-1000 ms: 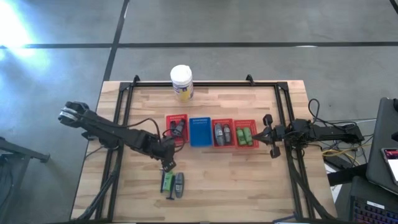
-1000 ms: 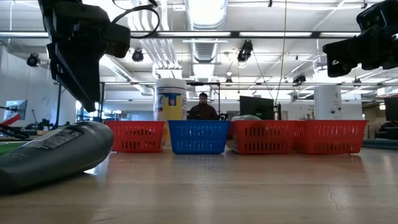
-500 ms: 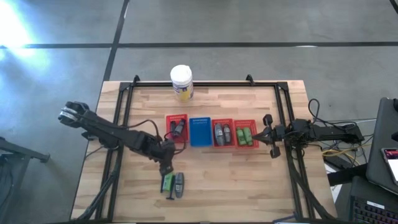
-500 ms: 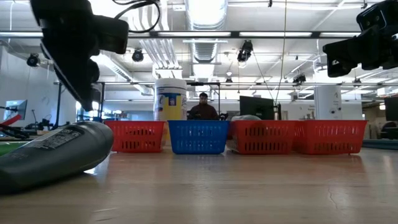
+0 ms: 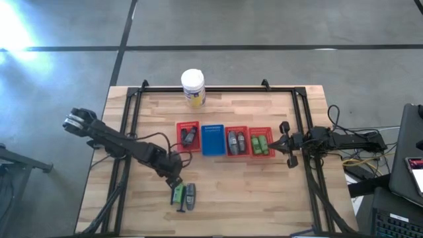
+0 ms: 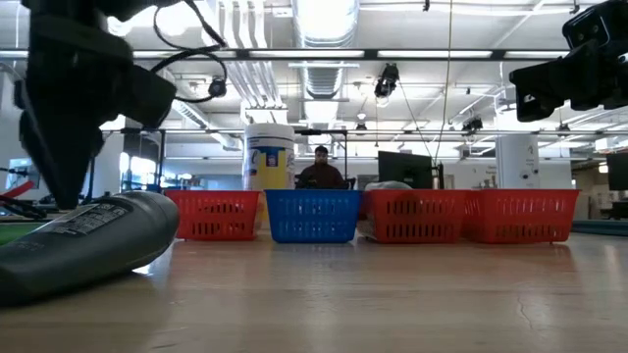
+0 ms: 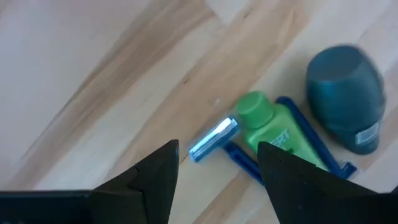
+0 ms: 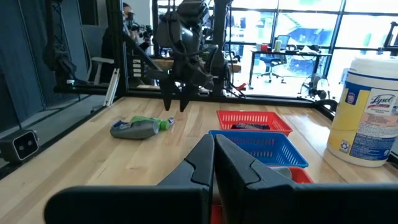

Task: Pick & Place Travel size toiletries
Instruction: Put the left blue razor into the blue bin

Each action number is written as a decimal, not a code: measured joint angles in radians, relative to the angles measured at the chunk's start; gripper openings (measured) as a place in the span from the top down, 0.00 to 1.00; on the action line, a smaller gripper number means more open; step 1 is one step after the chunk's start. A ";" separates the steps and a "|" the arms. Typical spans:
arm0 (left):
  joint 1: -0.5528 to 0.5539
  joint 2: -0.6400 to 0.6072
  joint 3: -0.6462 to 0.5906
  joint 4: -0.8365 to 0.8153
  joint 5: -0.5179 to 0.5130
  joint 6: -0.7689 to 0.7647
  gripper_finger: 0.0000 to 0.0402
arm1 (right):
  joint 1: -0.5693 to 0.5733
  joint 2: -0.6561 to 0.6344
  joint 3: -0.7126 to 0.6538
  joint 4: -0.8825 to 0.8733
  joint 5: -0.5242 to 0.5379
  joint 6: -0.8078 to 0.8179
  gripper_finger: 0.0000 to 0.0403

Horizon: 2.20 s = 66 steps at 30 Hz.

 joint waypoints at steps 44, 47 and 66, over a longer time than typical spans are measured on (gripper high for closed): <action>-0.192 0.187 -0.004 0.091 -0.097 -0.499 0.50 | 0.000 0.000 0.000 0.000 0.000 0.000 0.98; -0.192 0.188 -0.004 0.062 -0.106 -0.491 0.56 | 0.000 0.000 0.000 0.000 0.000 0.000 0.98; -0.177 0.131 0.020 -0.054 -0.299 -0.466 0.94 | 0.000 0.000 0.000 0.000 0.000 0.000 0.98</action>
